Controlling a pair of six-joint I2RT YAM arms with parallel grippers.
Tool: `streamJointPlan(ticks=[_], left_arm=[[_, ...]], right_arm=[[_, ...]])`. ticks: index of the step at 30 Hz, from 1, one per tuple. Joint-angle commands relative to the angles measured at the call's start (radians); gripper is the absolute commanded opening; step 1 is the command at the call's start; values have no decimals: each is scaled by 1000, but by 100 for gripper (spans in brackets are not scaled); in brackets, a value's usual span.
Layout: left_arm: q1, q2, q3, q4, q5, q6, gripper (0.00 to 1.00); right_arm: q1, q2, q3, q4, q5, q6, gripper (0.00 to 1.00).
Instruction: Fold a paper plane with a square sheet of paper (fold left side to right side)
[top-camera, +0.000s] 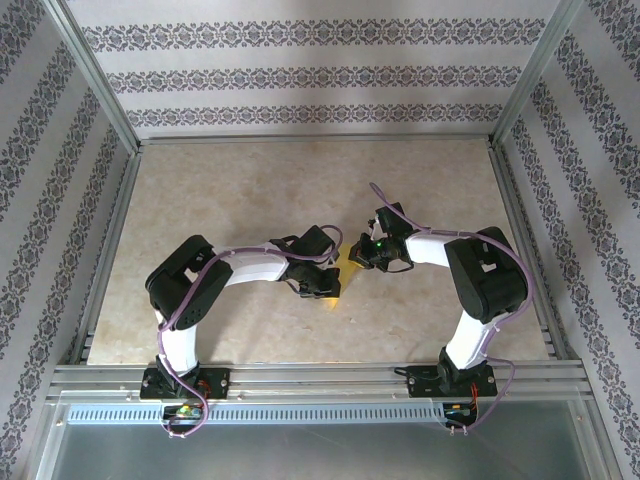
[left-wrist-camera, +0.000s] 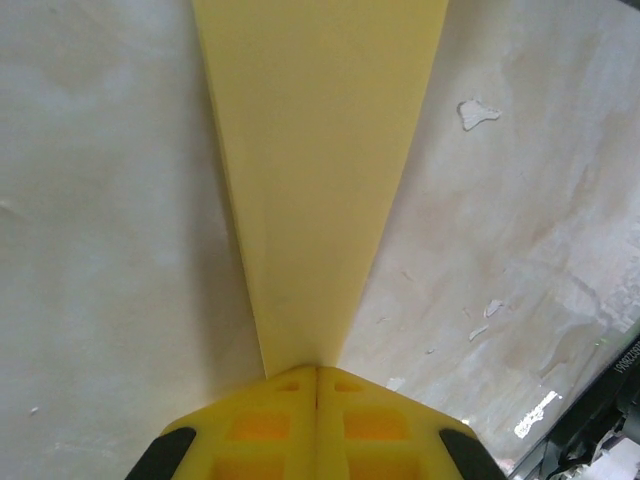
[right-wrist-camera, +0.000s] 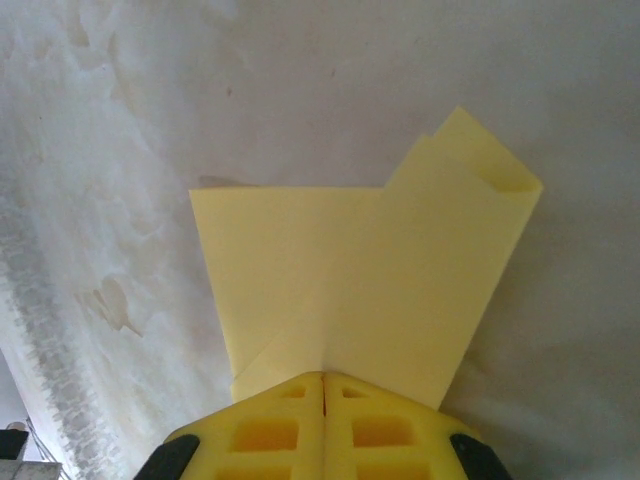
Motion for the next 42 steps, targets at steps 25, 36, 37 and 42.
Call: streamJointPlan(ticks=[25,36,37,42], left_arm=[[43,161,254,-49,39,86,0],[42,129,120,-9,54,66,0],[41,122,108,-8,57,65,0],[30,74,42,3,73,60,0]], right_arm=[[35,11,-51,-18,49,12,0],[32,28,-43,-20,53,7,0],[32,30,-42,-20,55,8,0],[32,37,-40,-23,56,5,0]])
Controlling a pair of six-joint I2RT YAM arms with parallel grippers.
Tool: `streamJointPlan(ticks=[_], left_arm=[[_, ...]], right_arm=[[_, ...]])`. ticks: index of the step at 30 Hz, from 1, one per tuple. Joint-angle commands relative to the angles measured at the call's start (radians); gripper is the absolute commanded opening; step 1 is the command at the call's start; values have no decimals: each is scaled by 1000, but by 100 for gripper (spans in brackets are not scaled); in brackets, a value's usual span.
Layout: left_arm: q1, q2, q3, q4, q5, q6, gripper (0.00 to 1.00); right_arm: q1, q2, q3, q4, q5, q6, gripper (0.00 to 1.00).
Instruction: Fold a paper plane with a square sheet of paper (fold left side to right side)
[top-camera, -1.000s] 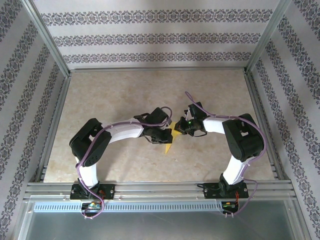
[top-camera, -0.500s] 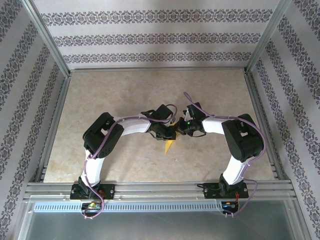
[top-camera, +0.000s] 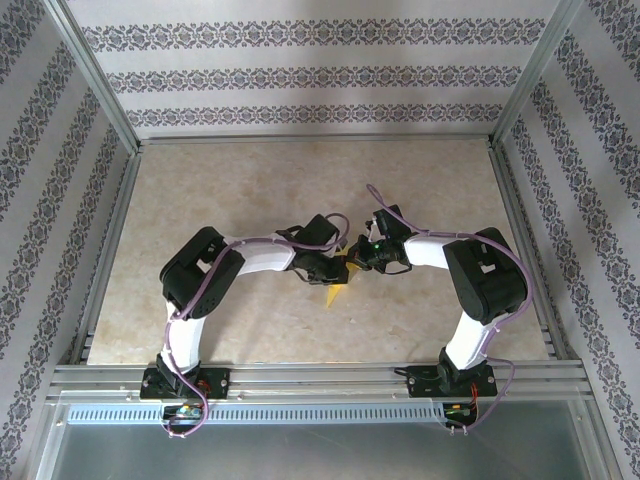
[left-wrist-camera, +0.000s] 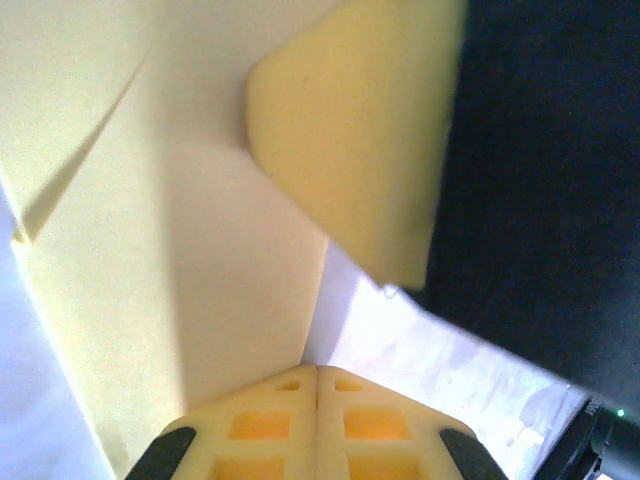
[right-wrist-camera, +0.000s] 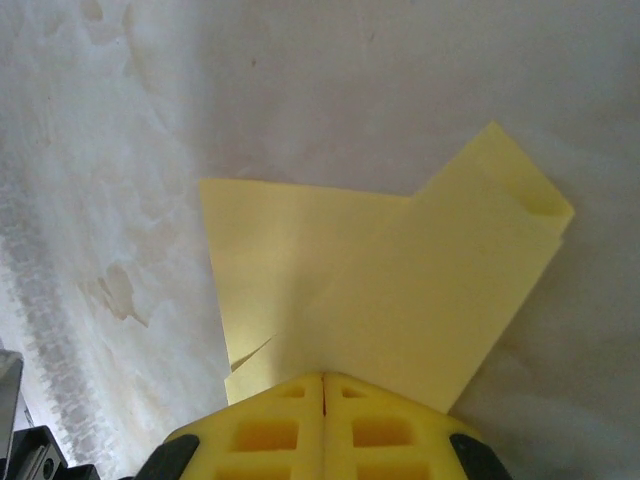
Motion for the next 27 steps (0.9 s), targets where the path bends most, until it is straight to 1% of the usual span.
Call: streamJointPlan(ticks=[1,14,22,23,25,27], left_arm=[[-11,-37,-66,-70,29,3,0],[-33,-196,-256,-63,20,-11,0],[-31,-320,-336,-28,-12,-17,0],[-29,-343,-343,-18,-18,-12,0],[-27,-389,-357,6,-33,-6,2],[-15,-444,-377,46,-50,-10,5]], right_arm=[[8,41,-20,-63,56,0,0],[4,47,-9,-70,57,-4,0],[12,25,61,-95,36,-17,0],[14,14,82,-112,37,-25,1],[21,-8,124,-158,48,-44,7],[29,-37,169,-215,75,-66,17]])
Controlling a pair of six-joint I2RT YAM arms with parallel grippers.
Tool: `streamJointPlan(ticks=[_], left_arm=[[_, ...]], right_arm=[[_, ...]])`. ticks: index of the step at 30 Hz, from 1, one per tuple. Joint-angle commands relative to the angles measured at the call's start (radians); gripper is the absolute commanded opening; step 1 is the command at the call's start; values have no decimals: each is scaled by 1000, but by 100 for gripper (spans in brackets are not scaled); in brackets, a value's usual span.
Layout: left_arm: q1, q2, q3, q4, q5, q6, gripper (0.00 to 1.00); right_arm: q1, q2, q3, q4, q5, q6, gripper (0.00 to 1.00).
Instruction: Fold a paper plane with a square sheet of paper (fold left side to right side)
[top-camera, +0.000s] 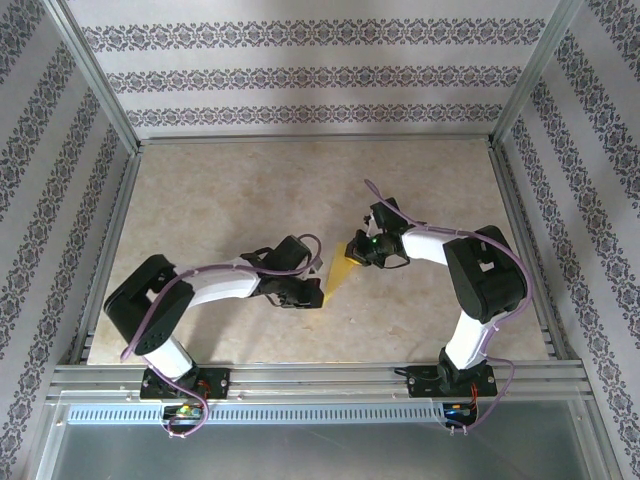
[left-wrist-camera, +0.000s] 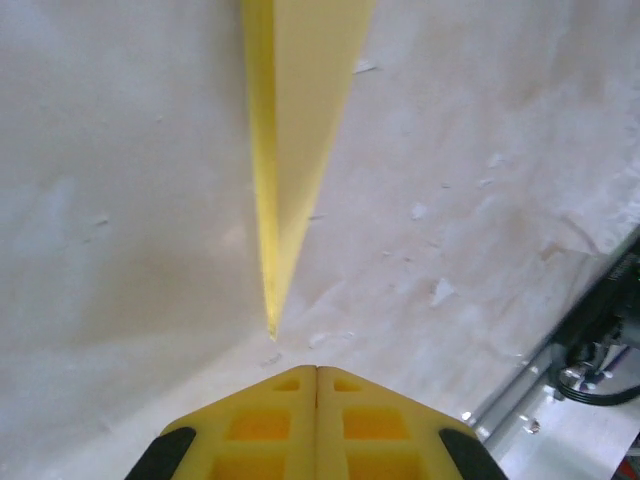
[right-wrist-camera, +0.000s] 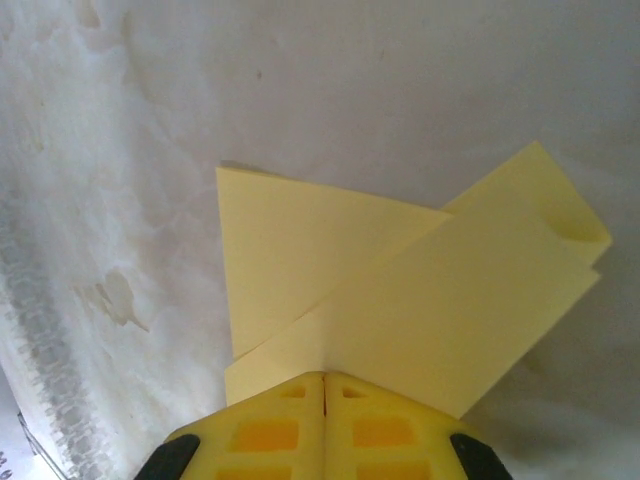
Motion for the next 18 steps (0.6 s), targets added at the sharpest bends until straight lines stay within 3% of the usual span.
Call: streamJointPlan(ticks=[1,7,12,18], left_arm=[[10,-95,-31,70,-49,-4,6],[86,-255,-116,121,-187,-17,17],[162,-385,-203,146,-313,-42,30],[218,-493,-277,148,-387,-59,52]], right_arm=[[21,-61,79,-116,64,-50,20],[84,-158,161,-319,275,-74,42],[158,-179,170,-407,398,108,54],[247,-92,267,-565,479,317,56]])
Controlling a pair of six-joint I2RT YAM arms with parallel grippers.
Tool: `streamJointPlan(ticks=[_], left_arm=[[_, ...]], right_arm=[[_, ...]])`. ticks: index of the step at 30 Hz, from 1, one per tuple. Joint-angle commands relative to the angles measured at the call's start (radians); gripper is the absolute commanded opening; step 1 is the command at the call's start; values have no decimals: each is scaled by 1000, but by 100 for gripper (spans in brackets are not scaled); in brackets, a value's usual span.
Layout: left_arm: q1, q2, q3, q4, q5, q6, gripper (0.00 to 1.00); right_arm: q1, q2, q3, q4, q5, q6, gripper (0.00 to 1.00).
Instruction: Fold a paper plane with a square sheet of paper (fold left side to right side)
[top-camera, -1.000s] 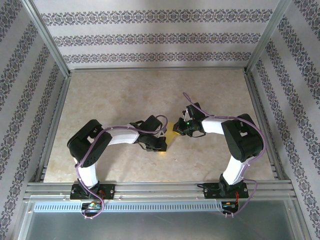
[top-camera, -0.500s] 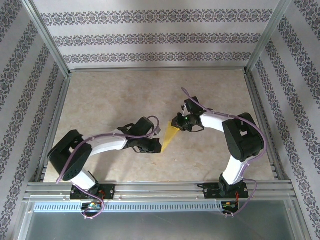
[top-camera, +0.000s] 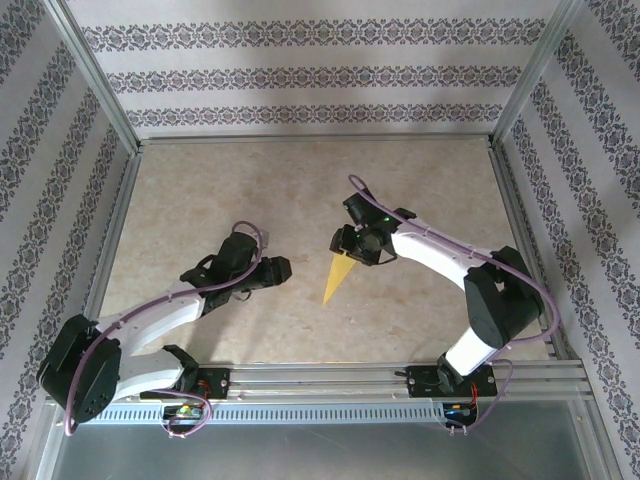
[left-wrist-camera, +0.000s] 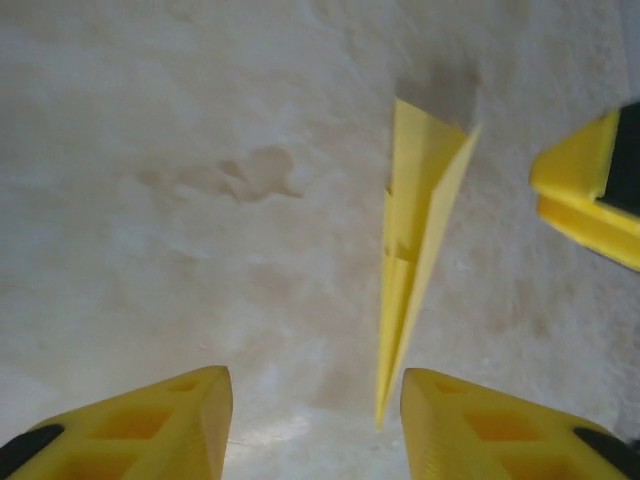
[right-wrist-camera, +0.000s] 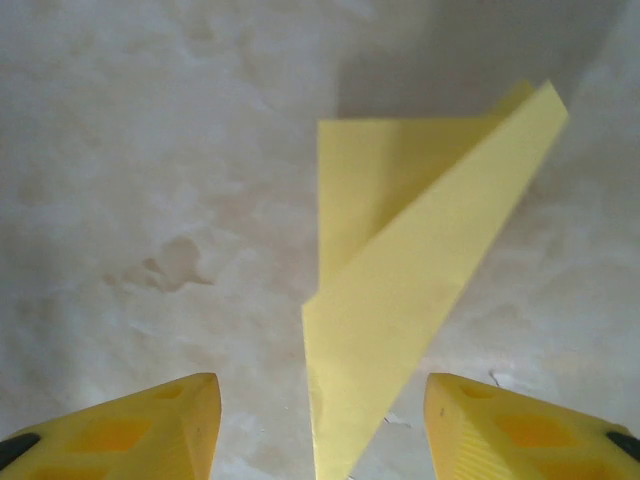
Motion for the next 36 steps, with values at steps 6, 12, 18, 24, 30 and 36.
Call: streamJointPlan(ticks=[6,12,18,24,30,36], left_arm=[[52,-74,-53,8,-54,-13,54],[63,-97,-77,-6,-44,-17,54],[72,-123,-84,-29,-50,-13,54],[75,-124,-79,-39,-50,-9,54],[81,-125,-61,-52,-53,-1,54],[94,-121,-33,-51,-50,5,55]], right_arm=[[62,196,204,-226,126,171,55],[81,276,249,-243,147,182,53],[86,301,238,-245,150,188,47],[91,278,210,-245,160,192,37],[101,188,192,-271,203,193,24],[107,70,150,-270,215,197,1]])
